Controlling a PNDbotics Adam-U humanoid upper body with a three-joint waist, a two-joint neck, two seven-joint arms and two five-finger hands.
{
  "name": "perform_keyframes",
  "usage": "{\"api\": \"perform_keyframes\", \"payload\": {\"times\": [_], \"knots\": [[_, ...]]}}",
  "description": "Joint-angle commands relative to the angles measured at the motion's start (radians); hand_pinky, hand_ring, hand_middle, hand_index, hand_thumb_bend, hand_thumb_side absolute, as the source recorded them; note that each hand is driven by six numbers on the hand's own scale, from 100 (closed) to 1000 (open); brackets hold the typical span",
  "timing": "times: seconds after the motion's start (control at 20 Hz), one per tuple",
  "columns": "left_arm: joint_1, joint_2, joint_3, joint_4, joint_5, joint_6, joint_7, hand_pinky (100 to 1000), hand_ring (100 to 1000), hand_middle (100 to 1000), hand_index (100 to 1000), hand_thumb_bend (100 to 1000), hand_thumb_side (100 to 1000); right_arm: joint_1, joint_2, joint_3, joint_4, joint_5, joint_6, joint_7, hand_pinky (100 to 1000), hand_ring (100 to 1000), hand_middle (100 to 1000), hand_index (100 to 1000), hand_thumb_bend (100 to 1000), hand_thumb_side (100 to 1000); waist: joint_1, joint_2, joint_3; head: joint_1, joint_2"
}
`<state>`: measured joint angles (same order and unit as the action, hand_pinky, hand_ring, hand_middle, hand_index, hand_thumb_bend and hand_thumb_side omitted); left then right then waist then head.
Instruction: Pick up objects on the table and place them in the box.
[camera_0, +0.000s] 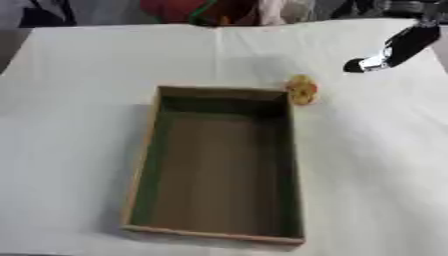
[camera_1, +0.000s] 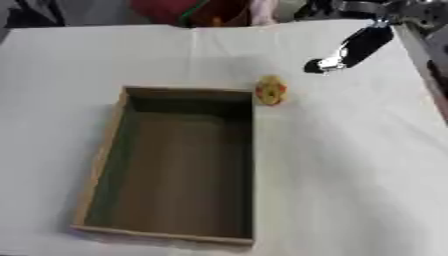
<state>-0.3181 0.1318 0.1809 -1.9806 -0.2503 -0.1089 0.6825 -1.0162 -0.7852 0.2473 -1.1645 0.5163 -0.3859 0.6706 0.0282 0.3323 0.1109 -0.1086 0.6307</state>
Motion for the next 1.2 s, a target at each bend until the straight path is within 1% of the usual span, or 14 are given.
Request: {"api": "perform_keyframes", "payload": {"times": [0.05,0.2,0.45,0.6,1.0,1.2], "knots": [[-0.007,0.015,-0.001,-0.019,0.002,0.000,-0.005,325,475,452,609,100,879,-0.031,-0.001,-0.003,0.023,-0.018,0.018,0.025,844,918,880,1000,461,518,-0.003,-0.025,0.002,-0.004,-0.012],[-0.009,0.011,0.000,-0.019,0.003,0.002,-0.003,325,475,452,608,100,880,-0.040,0.029,0.013,0.049,-0.021,0.039,0.062,841,915,882,1000,456,512,-0.007,-0.025,0.006,-0.016,-0.010],[-0.009,0.008,-0.001,-0.019,0.004,0.003,-0.004,326,475,452,608,100,879,-0.050,0.071,0.020,0.096,0.012,0.077,0.073,826,902,859,1000,448,484,-0.007,-0.024,0.009,-0.027,-0.010],[-0.010,0.007,-0.001,-0.019,0.005,0.003,-0.005,326,475,452,608,100,880,-0.050,0.090,0.020,0.122,0.029,0.096,0.071,821,896,846,1000,458,481,-0.007,-0.022,0.011,-0.030,-0.010],[-0.011,0.002,-0.002,-0.019,0.007,0.004,-0.007,327,475,451,607,100,880,-0.049,0.132,0.022,0.167,0.041,0.121,0.055,806,879,809,1000,460,503,-0.006,-0.015,0.018,-0.034,-0.011],[-0.011,0.000,-0.002,-0.019,0.008,0.004,-0.008,327,475,451,607,100,880,-0.045,0.148,0.024,0.187,0.063,0.134,0.032,794,867,742,1000,438,509,-0.005,-0.012,0.021,-0.036,-0.011]]}}
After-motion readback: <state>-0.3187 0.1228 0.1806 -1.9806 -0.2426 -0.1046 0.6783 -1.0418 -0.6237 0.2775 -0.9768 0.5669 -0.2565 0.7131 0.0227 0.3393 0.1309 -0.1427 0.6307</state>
